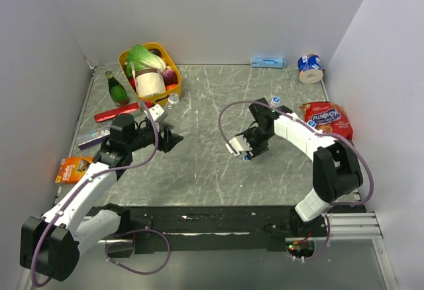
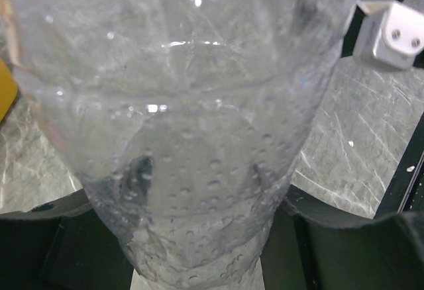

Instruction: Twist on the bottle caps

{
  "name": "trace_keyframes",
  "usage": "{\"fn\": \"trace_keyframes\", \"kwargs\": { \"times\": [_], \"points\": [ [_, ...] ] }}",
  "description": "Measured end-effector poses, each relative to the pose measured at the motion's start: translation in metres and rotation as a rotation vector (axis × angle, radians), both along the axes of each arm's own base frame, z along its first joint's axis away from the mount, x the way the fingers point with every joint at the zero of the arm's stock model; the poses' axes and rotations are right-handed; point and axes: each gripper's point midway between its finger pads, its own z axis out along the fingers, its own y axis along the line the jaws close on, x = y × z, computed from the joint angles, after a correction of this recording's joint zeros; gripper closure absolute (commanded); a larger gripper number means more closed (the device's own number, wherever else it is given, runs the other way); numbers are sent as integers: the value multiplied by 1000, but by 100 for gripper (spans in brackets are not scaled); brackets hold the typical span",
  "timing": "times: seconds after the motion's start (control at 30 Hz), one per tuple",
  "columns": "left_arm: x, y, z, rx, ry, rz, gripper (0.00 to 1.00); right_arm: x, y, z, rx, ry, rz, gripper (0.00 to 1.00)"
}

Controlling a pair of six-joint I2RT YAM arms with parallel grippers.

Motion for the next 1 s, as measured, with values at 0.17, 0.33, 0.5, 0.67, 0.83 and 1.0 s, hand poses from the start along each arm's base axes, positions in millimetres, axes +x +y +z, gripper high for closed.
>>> {"fn": "trace_keyframes", "kwargs": {
  "times": [0.17,0.33,0.5,0.67,0.83,1.0],
  "points": [
    [3,5,-1,-4,8,20,99,-6,0,-24,-42,-8,110,39],
    [5,7,-1,-6,12,30,99,-8,6,-36,-53,1,153,40],
    [6,8,-4,-6,25,36,98,-8,9,-42,-58,9,168,41],
    [8,10,-5,-8,31,43,98,-12,11,-47,-76,19,190,42],
    [7,11,-8,-7,37,47,98,-18,10,-52,-89,33,199,44],
    [7,11,-12,-5,44,47,98,-23,8,-56,-101,47,200,50]
  ]
}}
